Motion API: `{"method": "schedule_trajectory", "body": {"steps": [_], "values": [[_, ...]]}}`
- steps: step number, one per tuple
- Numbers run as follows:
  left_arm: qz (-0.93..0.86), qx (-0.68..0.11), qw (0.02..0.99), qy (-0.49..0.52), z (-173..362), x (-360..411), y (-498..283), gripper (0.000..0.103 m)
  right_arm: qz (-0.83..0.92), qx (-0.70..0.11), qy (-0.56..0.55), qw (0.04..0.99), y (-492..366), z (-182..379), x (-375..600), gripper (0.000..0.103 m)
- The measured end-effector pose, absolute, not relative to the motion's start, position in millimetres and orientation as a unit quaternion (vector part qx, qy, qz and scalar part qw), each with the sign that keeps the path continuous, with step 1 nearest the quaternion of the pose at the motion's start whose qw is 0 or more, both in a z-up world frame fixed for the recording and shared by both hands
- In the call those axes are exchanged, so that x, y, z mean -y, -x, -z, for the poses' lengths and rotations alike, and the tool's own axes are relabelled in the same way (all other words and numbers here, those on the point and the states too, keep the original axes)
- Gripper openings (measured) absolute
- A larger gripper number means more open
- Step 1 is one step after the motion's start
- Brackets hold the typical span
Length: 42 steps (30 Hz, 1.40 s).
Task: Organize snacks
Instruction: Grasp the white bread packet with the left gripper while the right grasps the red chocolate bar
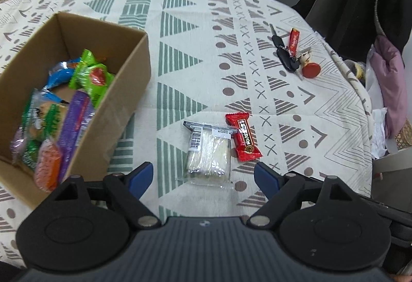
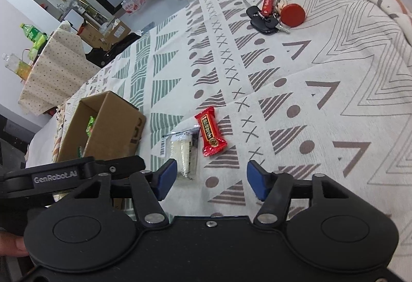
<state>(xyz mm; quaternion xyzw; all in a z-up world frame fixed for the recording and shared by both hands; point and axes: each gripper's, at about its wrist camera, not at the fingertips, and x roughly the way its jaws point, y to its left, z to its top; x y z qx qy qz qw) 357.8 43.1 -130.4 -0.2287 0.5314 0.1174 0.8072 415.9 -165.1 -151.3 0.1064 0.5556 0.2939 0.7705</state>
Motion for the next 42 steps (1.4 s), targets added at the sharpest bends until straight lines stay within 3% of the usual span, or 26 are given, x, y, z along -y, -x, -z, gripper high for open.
{"method": "schedule_trajectory", "body": {"steps": [13,18,32,34,36,42], "values": [[-0.124,-0.566,0.782,0.229,183.9,-43.3,-394.9,0.072,-0.29,-0.579,-0.105,0.755,-448.7,175.6,154.8,0.05],[-0.124,-0.577,0.773,0.232,196.5,-45.7,-401.2,0.048,-0.294,-0.584,-0.103,0.75,-456.6,181.8,145.9,0.05],[-0.143,-0.582,0.764,0.239,188.0,-66.2,-395.4,0.045,-0.309,-0.601,-0.072,0.733,-472.6,205.0,100.5,0.05],[-0.143,-0.584,0.763,0.238,186.7,-67.1,-394.5,0.045,-0.311,-0.601,-0.051,0.735,-472.8,206.1,94.1,0.042],[-0.142,-0.583,0.764,0.238,184.6,-67.4,-393.3,0.045,-0.311,-0.604,-0.033,0.732,-472.9,205.4,90.8,0.022],[-0.136,-0.575,0.77,0.241,175.1,-65.3,-386.6,0.044,-0.317,-0.605,-0.027,0.73,-463.2,191.2,98.0,0.021]]}}
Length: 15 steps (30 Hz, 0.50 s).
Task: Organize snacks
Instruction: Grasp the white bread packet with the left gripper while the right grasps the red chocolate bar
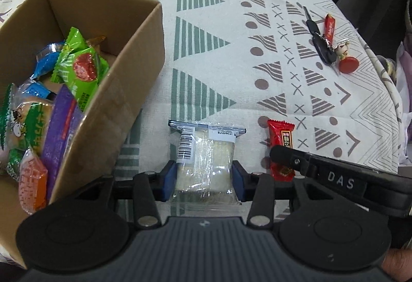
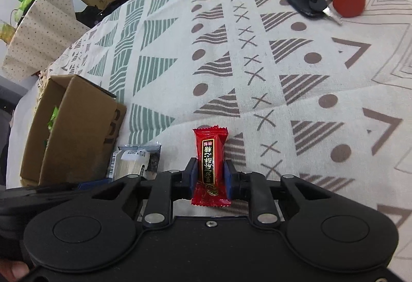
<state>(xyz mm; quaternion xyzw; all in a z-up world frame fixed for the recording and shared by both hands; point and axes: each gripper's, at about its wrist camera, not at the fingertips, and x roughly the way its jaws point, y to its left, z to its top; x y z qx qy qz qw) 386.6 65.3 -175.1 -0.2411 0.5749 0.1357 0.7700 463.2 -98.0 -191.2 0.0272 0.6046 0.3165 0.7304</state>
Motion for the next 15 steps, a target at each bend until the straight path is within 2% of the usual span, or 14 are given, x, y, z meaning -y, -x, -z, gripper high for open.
{"method": "schedule_trajectory", "body": {"steps": [15], "values": [[-0.13,-0.538,0.796,0.247,128.0,-66.5,-344.2,0.044,-0.323,-0.564,-0.054,0.758,-426.0,134.6,107.6,0.021]]}}
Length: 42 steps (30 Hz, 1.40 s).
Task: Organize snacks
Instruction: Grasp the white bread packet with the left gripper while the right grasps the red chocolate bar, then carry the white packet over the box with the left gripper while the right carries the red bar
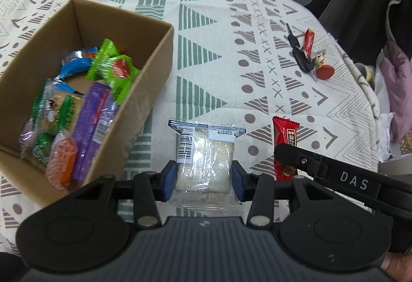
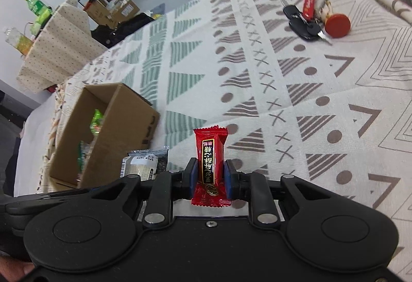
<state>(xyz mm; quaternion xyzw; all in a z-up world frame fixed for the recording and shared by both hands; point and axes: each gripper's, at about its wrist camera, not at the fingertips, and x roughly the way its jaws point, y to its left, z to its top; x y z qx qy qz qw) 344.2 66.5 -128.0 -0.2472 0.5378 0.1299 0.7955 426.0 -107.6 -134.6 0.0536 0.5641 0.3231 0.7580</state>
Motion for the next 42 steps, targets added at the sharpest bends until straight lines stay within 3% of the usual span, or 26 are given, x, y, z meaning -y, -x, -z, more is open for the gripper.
{"method": "schedule_trajectory", "body": {"steps": [16,42], "values": [[-0.139,-0.487,0.823,0.256,73.7,-94.8,-290.8,0.044,-0.347,-0.521,-0.058,0.778,-379.2,82.8,84.8,0.021],[-0.165,-0.447,0.832,0.285,49.1,-185.5,-248.8,0.044,-0.369,-0.503,-0.047,0.78,-338.7,55.7,9.9,0.021]]}}
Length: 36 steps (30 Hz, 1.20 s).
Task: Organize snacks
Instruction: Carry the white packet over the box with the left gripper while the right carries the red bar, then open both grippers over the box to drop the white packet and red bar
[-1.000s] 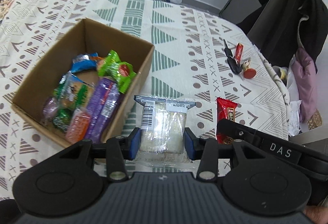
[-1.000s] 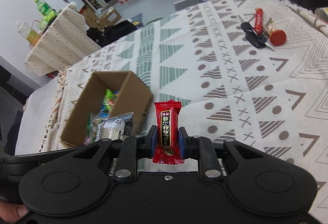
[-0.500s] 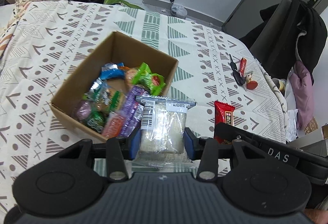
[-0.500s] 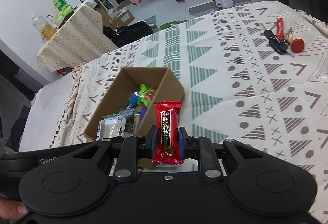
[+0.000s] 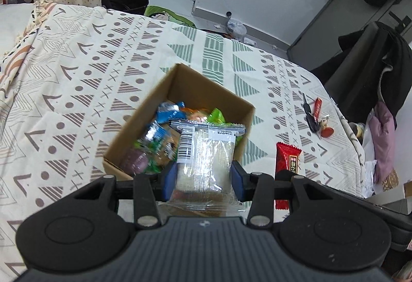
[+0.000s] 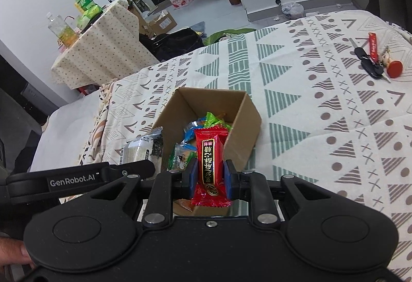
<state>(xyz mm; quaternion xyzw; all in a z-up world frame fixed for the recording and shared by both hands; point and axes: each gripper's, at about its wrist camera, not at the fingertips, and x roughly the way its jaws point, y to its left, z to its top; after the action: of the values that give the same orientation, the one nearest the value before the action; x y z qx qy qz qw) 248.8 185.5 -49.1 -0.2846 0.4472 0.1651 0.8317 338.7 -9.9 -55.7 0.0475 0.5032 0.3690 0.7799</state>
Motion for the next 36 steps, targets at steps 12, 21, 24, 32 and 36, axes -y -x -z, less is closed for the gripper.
{"method": "schedule_trajectory", "body": {"steps": [12,21,24,32,36], "values": [[-0.166,-0.451,0.829,0.286,58.2,-222.2,-270.3,0.044,-0.374,-0.511,-0.04,0.773,-348.2,63.8,-25.1,0.021],[-0.161,-0.441,0.83,0.302,66.3,-237.5,-298.6,0.047,-0.374,-0.518,-0.031,0.768,-360.1,70.5,-42.7,0.021],[-0.167,-0.448,0.822,0.31,72.5,-243.8,-299.4,0.047,-0.372,-0.522,-0.028,0.767,-364.2,73.3,-47.7,0.021],[-0.183,-0.457,0.809,0.322,79.0,-259.6,-283.1,0.048,-0.376,-0.524,-0.031,0.763,-371.1,75.2,-62.1,0.021],[-0.192,-0.456,0.807,0.321,75.9,-264.4,-276.3,0.056,-0.384,-0.509,-0.056,0.768,-373.5,65.7,-65.8,0.031]]}}
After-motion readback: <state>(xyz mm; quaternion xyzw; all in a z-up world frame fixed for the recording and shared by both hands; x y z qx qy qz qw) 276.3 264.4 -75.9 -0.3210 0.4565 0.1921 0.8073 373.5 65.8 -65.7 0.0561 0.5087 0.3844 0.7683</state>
